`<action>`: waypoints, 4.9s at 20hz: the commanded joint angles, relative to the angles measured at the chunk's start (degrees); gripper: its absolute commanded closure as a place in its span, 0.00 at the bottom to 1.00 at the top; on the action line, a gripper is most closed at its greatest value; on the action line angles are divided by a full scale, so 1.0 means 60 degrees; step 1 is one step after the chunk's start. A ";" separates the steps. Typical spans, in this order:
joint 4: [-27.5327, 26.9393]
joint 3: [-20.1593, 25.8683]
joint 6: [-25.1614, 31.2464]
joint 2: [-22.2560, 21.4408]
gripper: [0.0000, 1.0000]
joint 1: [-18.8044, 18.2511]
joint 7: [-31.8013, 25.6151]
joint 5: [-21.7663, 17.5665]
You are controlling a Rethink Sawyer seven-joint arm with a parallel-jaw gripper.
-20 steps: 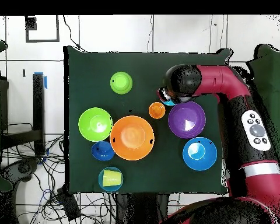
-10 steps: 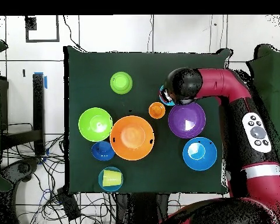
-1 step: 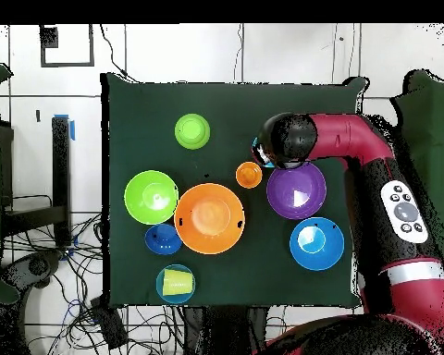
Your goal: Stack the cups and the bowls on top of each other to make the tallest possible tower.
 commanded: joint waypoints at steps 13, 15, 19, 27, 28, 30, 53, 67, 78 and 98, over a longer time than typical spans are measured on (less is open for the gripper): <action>0.1451 -0.0710 -0.0766 -0.0300 0.00 0.0409 0.0629 -0.0330; 0.1473 -0.0739 -0.0843 -0.0271 0.00 0.0440 0.0670 -0.0368; 0.1442 -0.0814 -0.0933 -0.0237 0.00 0.0527 0.0676 -0.0432; 0.1309 -0.1156 -0.0829 -0.0251 0.00 0.0771 0.0759 -0.0402; 0.1255 -0.1165 -0.0762 -0.0192 0.00 0.0768 0.0711 -0.0337; 0.1138 -0.1187 -0.0633 -0.0074 0.00 0.0763 0.0635 -0.0223; 0.0814 -0.1189 -0.0795 0.0403 0.00 0.0763 0.0416 -0.0184; 0.0651 -0.1633 -0.1502 0.0440 0.00 0.1240 0.0717 -0.0787; 0.0501 -0.1842 -0.1561 0.0727 0.00 0.1319 0.0587 -0.0473; 0.0049 -0.1765 -0.1540 0.1196 1.00 0.1303 0.0303 -0.0222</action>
